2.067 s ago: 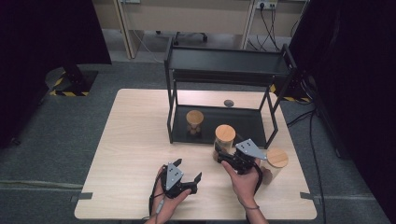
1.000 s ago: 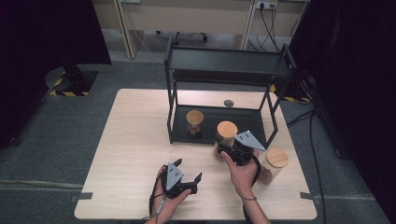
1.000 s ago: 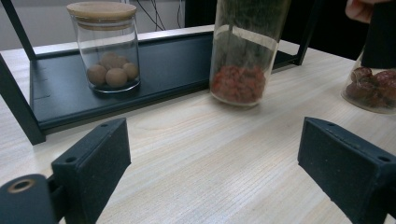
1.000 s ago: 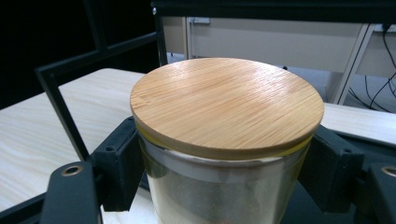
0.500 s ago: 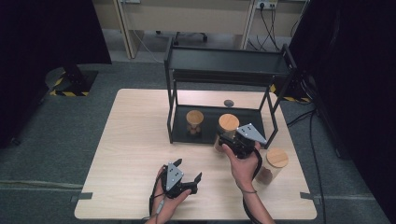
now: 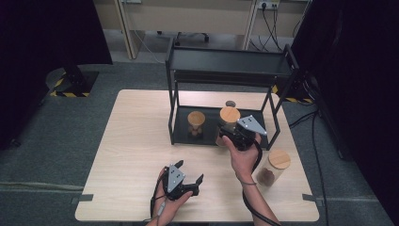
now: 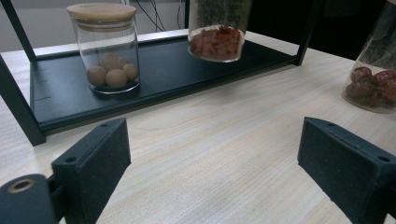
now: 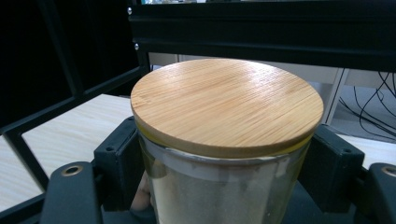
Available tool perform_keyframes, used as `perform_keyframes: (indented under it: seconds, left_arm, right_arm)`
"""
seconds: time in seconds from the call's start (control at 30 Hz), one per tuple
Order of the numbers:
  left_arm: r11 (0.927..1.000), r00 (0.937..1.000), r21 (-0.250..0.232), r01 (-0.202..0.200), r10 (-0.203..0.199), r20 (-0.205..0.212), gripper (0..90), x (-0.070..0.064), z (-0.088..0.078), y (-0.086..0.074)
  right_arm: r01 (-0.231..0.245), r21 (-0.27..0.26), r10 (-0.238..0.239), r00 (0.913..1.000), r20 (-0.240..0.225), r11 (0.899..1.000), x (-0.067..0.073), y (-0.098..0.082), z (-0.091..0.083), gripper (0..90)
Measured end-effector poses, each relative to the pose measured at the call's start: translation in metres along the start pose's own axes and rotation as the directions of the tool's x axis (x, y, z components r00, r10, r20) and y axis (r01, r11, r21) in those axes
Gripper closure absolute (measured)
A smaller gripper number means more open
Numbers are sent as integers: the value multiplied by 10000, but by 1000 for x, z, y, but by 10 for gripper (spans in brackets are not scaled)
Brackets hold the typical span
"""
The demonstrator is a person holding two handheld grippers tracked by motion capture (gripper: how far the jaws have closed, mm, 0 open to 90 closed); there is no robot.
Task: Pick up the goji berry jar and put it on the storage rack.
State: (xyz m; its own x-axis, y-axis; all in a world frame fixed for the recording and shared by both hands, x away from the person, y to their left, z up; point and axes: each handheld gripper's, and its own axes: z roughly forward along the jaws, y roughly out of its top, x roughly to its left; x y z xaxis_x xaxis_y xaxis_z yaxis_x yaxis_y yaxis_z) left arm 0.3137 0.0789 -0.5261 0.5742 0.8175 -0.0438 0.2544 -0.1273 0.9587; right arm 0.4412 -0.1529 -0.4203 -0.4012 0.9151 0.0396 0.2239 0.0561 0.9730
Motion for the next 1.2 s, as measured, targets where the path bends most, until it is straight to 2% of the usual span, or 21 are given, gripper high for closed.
perform_keyframes:
  seconds: [1.2]
  left_arm:
    - [9999,9999,-48,-134,134,-8,91,-1,-1,0]
  right_arm:
    - [-483,348,461,9969,638,9982,-21,25,60,253]
